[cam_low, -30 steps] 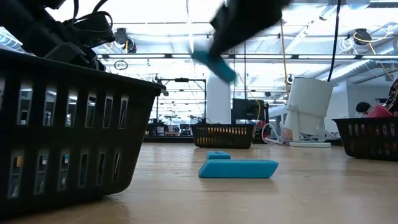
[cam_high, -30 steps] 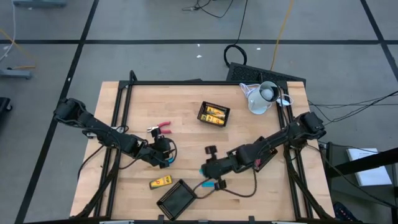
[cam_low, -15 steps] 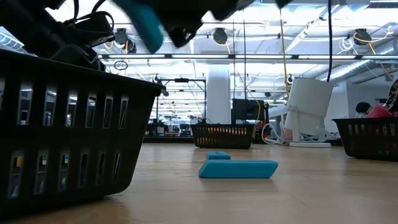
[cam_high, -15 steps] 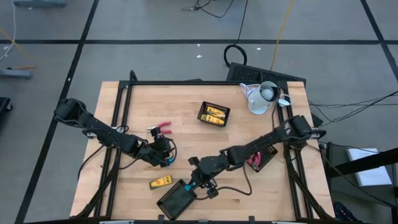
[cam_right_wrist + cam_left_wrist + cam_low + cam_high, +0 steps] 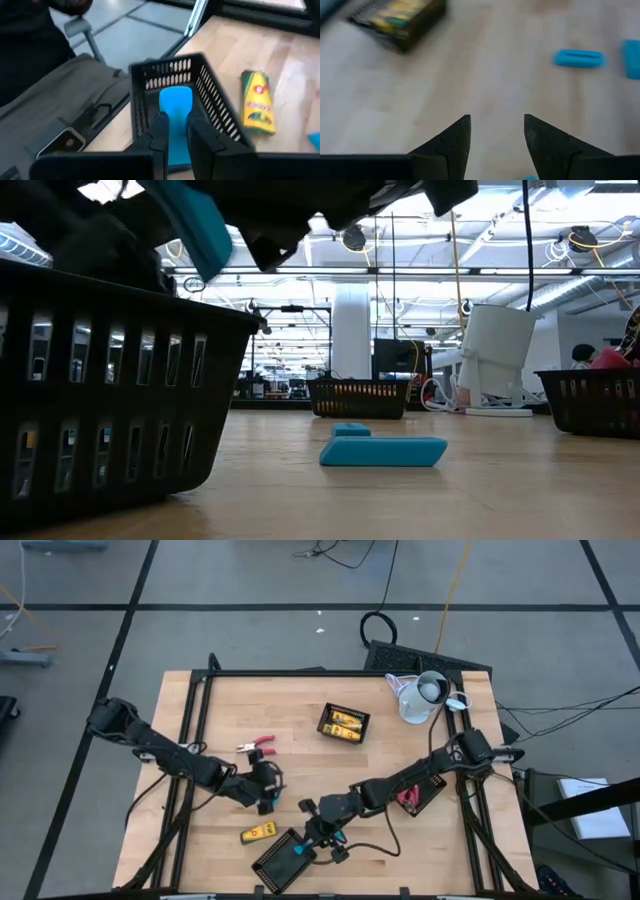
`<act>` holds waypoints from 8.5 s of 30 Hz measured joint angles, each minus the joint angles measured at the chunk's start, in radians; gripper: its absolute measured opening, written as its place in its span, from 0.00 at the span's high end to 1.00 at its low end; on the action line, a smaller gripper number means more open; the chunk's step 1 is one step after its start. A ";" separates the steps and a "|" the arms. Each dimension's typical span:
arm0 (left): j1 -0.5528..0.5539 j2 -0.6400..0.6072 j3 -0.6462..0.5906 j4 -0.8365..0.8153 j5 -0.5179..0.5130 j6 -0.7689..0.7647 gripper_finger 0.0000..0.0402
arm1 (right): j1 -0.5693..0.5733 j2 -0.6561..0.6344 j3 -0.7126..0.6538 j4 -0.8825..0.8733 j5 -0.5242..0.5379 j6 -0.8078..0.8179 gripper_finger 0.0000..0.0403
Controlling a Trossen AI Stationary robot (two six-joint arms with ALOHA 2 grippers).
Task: Pick & Place School Supplies
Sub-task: Put the blue eraser into the bottom black bin
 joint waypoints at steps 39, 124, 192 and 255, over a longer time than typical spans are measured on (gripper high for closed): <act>-0.273 0.040 0.053 0.121 0.018 -0.003 0.53 | 0.036 -0.138 0.000 -0.735 0.262 0.088 0.81; -0.221 0.180 0.052 0.516 0.026 0.267 0.53 | 0.045 -0.101 -0.002 -0.131 0.519 -0.128 0.99; -0.044 0.116 0.053 -0.261 0.262 -0.485 0.49 | -0.084 -0.119 -0.029 -0.851 0.336 0.025 0.52; -0.048 0.183 0.213 -0.461 0.295 -0.440 0.82 | -0.083 -0.119 -0.029 -0.881 0.338 0.058 0.54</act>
